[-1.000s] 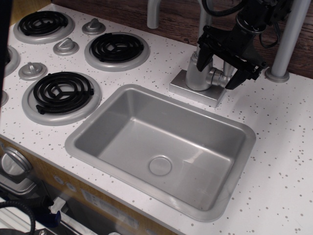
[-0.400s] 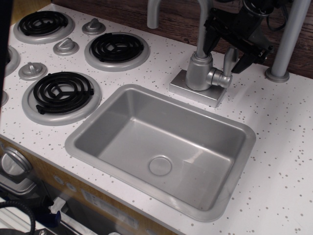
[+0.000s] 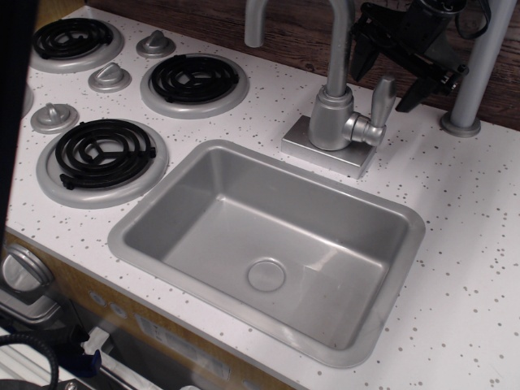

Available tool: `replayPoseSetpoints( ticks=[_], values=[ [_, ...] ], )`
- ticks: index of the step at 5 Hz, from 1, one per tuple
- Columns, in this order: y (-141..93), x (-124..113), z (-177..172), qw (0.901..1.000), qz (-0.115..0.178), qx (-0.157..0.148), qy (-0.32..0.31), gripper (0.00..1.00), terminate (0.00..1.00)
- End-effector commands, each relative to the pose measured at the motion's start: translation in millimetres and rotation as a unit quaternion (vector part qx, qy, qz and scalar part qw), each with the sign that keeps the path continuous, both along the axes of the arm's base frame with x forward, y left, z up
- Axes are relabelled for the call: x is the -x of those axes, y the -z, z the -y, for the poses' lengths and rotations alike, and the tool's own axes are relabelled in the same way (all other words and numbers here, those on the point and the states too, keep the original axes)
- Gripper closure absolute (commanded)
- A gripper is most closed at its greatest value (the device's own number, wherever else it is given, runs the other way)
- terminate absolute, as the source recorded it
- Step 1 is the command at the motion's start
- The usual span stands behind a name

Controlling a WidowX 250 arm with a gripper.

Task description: Lever vertical to front

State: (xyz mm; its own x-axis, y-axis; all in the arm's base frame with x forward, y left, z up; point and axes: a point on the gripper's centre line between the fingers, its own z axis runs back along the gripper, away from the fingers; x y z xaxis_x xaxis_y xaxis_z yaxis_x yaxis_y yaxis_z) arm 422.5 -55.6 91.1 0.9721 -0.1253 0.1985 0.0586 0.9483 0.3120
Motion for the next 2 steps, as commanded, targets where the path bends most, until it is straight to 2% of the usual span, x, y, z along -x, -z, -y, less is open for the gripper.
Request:
replayPoseSetpoints(
  ticks=[1,2],
  values=[
    [-21.4,-6.4,-0.7,0.9997,0.021,0.008,-0.005,1.0,0.0],
    [-18.9,2.0,1.5,0.9995,0.015,0.016,-0.023,1.0,0.0]
  ],
)
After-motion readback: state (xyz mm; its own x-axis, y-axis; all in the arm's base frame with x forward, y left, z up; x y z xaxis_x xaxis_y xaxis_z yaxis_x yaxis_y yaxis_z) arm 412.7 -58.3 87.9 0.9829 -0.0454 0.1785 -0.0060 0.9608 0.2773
